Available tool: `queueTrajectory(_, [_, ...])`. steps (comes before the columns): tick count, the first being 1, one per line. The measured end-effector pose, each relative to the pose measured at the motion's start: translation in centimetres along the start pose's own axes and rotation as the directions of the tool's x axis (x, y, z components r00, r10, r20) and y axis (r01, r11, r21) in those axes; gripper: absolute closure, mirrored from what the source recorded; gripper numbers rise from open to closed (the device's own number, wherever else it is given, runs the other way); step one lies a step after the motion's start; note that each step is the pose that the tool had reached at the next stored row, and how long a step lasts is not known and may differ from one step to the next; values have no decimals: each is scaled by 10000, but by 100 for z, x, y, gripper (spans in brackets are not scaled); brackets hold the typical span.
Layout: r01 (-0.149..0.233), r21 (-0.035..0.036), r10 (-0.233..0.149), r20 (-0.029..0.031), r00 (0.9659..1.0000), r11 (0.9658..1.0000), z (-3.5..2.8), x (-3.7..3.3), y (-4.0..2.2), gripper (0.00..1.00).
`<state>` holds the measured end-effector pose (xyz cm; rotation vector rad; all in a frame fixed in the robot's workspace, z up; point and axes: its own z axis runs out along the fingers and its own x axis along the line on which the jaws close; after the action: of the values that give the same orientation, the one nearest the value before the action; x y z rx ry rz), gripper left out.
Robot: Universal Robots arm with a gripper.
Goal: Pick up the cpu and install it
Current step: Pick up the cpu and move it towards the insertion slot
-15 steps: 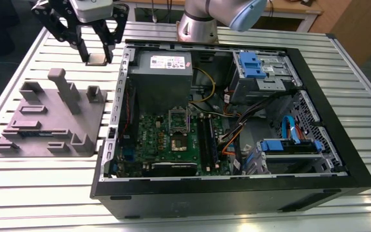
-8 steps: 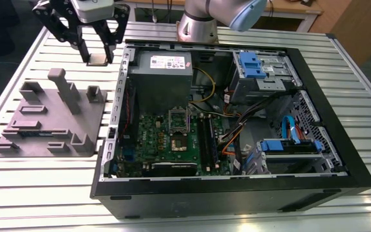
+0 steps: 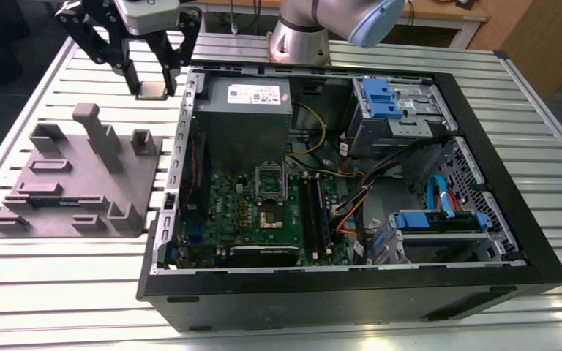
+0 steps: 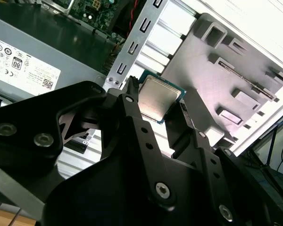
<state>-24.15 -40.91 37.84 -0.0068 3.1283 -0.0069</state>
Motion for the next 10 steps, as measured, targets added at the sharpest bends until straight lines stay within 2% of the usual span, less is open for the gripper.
queueTrajectory(10, [-2, 0, 2, -1, 10000, 10000, 1, -54, 0, 53])
